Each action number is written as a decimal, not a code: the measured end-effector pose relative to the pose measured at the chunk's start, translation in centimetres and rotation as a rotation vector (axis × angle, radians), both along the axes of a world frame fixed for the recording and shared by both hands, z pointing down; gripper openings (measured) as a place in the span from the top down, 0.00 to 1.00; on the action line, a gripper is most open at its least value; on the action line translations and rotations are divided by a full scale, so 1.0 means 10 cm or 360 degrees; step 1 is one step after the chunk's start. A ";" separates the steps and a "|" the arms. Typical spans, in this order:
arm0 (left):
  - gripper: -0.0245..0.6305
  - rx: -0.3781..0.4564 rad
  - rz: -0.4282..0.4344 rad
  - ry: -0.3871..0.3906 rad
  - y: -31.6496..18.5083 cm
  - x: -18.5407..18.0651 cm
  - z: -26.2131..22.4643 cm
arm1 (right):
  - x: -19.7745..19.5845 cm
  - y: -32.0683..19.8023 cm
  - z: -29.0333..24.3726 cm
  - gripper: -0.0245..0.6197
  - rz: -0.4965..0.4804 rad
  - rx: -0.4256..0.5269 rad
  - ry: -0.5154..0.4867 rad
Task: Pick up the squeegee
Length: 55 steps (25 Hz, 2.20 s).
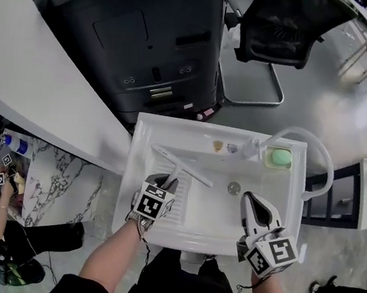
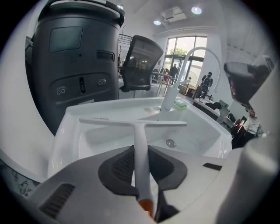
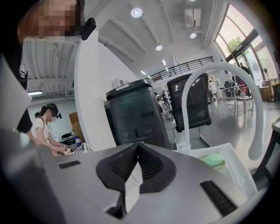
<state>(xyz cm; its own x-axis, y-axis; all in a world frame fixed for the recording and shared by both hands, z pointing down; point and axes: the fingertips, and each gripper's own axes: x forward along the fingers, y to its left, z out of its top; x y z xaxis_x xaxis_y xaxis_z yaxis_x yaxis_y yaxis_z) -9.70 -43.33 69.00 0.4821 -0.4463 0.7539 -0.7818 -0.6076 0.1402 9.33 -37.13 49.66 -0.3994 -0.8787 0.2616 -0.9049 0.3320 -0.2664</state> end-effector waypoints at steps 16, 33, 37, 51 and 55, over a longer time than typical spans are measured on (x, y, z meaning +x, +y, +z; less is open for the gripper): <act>0.84 0.0475 -0.0290 0.0278 0.71 0.22 -1.63 | 0.17 0.33 -0.42 0.94 -0.0320 0.0180 -0.0025; 0.84 0.0784 -0.0696 0.0317 1.97 -0.13 -2.57 | -0.34 0.68 -0.57 0.94 -0.0742 0.0244 -0.0129; 0.84 0.0795 -0.0736 0.0311 2.16 -0.34 -2.60 | -0.59 0.77 -0.52 0.94 -0.0786 0.0232 -0.0140; 0.84 0.0846 -0.0549 0.0447 2.88 -1.12 -2.73 | -1.30 1.62 -0.67 0.94 -0.0599 0.0249 -0.0032; 0.84 0.0853 -0.0462 0.0510 3.11 -1.29 -2.75 | -1.41 1.99 -0.72 0.94 -0.0499 0.0271 0.0007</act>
<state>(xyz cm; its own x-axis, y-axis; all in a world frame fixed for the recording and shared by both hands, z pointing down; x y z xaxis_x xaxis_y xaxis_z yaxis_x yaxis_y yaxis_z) -22.58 -12.19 41.46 0.4492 -0.8624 0.2334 -0.8933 -0.4300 0.1305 -4.72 -17.26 42.51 -0.6556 -0.7448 0.1244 -0.7531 0.6329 -0.1795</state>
